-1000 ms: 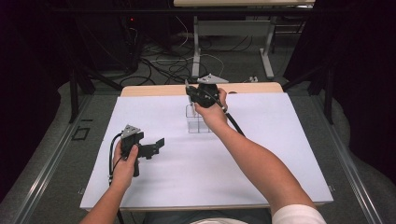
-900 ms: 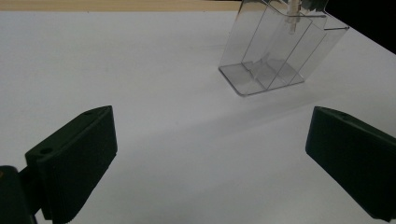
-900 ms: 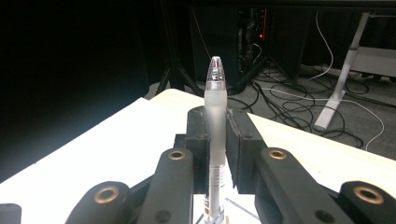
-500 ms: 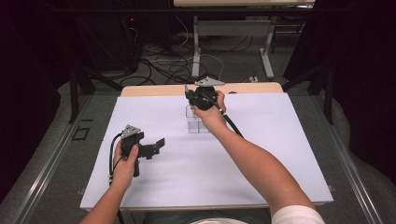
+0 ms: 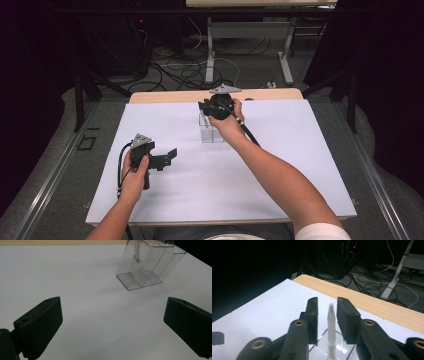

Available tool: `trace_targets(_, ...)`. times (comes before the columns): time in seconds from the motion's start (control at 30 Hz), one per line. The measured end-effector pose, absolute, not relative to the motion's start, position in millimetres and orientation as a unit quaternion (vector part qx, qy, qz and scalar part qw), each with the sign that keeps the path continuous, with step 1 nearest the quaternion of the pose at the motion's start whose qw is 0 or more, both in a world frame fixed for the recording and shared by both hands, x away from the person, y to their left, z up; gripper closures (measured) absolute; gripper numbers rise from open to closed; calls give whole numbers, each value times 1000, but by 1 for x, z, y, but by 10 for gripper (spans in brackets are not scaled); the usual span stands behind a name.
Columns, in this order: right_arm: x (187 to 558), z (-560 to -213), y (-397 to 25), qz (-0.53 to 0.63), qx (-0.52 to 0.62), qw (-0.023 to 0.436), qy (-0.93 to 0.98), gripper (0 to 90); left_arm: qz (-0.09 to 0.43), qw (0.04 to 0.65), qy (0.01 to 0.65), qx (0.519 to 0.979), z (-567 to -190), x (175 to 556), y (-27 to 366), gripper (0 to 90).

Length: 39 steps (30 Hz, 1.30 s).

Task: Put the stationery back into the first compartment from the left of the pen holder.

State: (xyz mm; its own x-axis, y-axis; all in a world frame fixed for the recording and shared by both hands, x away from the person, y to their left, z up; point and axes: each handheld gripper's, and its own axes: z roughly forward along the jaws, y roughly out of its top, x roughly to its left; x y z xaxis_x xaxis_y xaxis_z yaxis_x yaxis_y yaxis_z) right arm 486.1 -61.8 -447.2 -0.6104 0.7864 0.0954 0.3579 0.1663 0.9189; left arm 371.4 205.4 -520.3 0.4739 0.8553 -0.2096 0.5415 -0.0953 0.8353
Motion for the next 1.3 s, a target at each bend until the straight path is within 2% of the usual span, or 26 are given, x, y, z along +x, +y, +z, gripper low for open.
trace_targets(0.3, 478, -445, -75, 520, 391, 199, 733, 507, 168, 462, 484, 724, -521, 372, 204, 21)
trace_targets(0.73, 461, -448, -100, 504, 403, 167, 746, 395, 169, 464, 482, 724, -523, 373, 201, 21)
trace_targets(0.9, 453, -450, -106, 506, 410, 169, 740, 280, 170, 464, 482, 724, -523, 373, 201, 21)
trace_targets(1.1, 447, -451, -114, 495, 386, 195, 754, 247, 169, 464, 482, 724, -523, 373, 200, 21)
trace_targets(1.3, 441, -456, -125, 481, 380, 180, 769, 248, 170, 463, 482, 724, -523, 373, 200, 23)
